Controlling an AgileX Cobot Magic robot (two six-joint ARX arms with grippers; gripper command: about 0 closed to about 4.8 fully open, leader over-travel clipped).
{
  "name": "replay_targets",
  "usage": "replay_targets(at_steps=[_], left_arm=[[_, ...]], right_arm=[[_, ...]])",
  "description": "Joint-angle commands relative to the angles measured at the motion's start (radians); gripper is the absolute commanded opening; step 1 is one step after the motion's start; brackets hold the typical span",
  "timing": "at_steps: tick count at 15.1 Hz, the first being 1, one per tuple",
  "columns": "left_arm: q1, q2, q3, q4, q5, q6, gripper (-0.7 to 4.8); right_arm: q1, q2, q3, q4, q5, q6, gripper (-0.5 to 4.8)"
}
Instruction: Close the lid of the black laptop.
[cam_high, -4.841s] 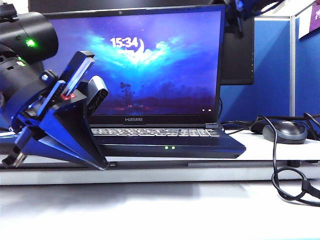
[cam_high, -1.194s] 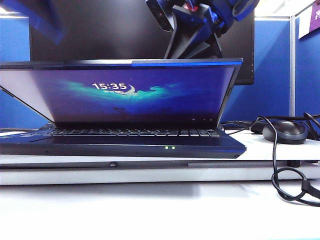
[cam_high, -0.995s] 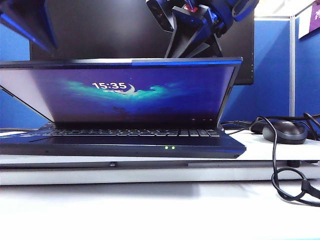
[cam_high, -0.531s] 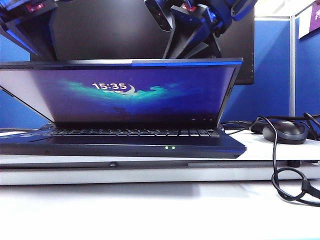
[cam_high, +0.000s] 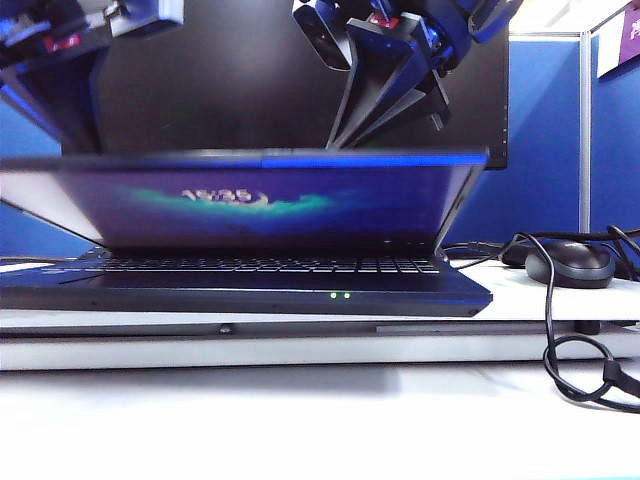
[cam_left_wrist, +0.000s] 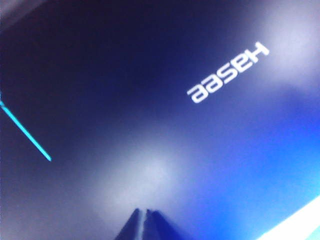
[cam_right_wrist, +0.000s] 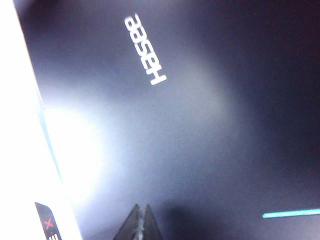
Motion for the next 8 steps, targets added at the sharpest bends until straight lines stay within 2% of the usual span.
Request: replay_targets(at_steps=[1,8], left_arm=[[-0.001,0.001,0.002,-0.011,0.004,0.006,-0.04],[-0.001,0.001,0.002,-0.011,0.007,0.005,-0.04]], right_arm=[[0.002,0.002,0.0,-0.009,0.011,0.001,-0.01],[0.002,0.023,-0.004,-0.027,0.048,0.012,-0.01]])
